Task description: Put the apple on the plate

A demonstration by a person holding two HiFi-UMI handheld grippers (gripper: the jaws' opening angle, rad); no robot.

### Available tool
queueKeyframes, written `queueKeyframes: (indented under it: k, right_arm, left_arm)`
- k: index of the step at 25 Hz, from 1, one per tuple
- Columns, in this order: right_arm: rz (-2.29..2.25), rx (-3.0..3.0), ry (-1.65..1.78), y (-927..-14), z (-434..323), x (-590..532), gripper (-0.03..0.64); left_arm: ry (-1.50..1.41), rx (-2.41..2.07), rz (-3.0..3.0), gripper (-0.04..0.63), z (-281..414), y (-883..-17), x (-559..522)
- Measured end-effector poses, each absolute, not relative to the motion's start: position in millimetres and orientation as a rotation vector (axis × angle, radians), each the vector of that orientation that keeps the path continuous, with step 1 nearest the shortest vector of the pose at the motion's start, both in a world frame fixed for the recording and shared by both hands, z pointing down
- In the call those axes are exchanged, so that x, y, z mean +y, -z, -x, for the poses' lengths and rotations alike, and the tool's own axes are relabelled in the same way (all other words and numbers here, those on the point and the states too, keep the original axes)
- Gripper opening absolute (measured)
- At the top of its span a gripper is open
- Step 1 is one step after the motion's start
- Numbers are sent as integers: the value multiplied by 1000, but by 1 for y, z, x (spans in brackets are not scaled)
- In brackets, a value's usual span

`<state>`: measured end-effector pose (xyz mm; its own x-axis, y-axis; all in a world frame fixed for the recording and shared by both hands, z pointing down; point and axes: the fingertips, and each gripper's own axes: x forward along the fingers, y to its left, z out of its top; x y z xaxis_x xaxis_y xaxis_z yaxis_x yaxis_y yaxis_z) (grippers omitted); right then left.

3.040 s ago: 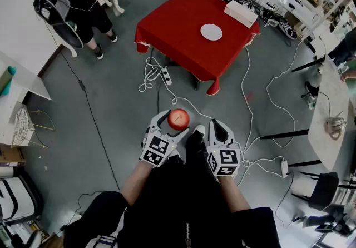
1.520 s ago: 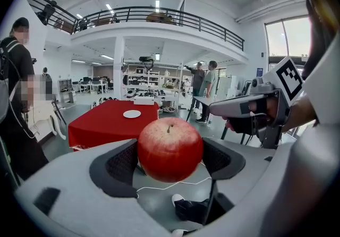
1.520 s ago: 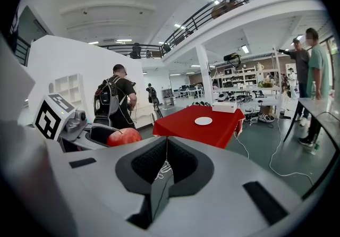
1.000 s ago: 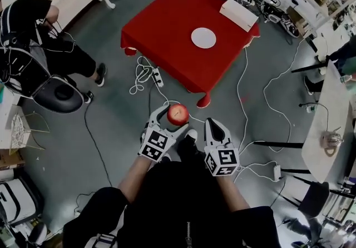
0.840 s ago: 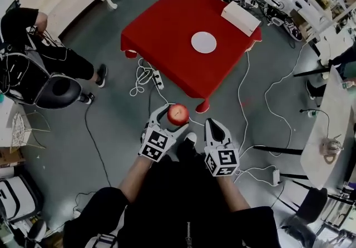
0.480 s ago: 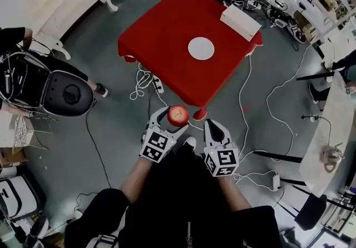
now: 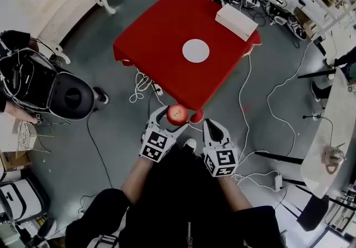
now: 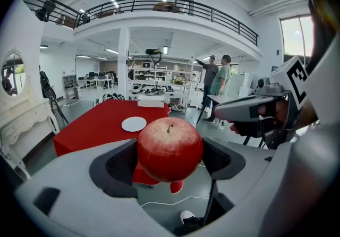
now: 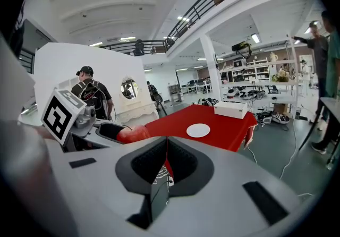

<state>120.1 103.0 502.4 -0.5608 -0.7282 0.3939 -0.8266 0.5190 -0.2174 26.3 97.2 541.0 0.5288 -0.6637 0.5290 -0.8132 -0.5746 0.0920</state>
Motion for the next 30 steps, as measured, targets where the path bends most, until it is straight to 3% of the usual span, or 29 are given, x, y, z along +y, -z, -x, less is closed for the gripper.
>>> queueKeyframes:
  k: [30]
  right_arm:
    - [-1289,-2499,-570,-508,-92,34,12]
  left_arm:
    - [-642,-1191,-2459,383,-13,-548,27]
